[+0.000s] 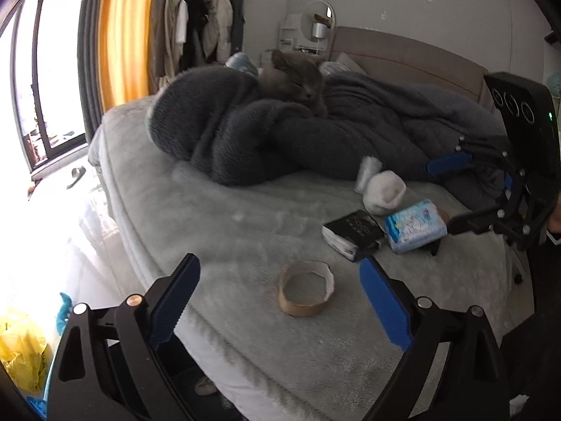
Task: Collect trash
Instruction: 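Move both tools back to the remaining items on the bed, then grasp the brown tape core with the left tool while the right tool grasps the blue tissue pack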
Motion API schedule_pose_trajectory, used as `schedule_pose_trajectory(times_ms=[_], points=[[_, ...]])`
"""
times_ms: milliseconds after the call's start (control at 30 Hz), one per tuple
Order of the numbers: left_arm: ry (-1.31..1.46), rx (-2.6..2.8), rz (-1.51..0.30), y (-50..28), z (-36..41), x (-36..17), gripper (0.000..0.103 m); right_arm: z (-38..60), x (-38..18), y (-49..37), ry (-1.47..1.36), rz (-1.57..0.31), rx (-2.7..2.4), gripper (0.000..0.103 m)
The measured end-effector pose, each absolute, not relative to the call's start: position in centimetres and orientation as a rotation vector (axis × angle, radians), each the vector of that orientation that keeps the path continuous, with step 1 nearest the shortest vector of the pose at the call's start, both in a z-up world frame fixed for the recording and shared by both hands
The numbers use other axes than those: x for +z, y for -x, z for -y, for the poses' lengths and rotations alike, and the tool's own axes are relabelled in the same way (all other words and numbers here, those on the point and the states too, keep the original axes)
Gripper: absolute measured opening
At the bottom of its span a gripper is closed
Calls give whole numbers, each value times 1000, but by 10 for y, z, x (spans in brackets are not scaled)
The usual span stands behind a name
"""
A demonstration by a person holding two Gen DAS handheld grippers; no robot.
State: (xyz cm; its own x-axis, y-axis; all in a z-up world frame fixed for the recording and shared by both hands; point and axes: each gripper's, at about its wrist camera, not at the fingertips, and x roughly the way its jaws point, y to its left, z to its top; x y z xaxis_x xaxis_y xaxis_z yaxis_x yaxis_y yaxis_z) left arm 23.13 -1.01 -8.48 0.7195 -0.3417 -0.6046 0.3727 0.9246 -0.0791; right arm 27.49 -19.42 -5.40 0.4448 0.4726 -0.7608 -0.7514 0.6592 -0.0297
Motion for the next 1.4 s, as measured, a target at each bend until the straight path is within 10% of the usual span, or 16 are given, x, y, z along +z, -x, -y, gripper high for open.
schedule_pose_trajectory(times_ms=[1400], points=[[59, -326, -805, -274, 37, -120, 49, 207, -118, -304, 475, -928, 642, 80]])
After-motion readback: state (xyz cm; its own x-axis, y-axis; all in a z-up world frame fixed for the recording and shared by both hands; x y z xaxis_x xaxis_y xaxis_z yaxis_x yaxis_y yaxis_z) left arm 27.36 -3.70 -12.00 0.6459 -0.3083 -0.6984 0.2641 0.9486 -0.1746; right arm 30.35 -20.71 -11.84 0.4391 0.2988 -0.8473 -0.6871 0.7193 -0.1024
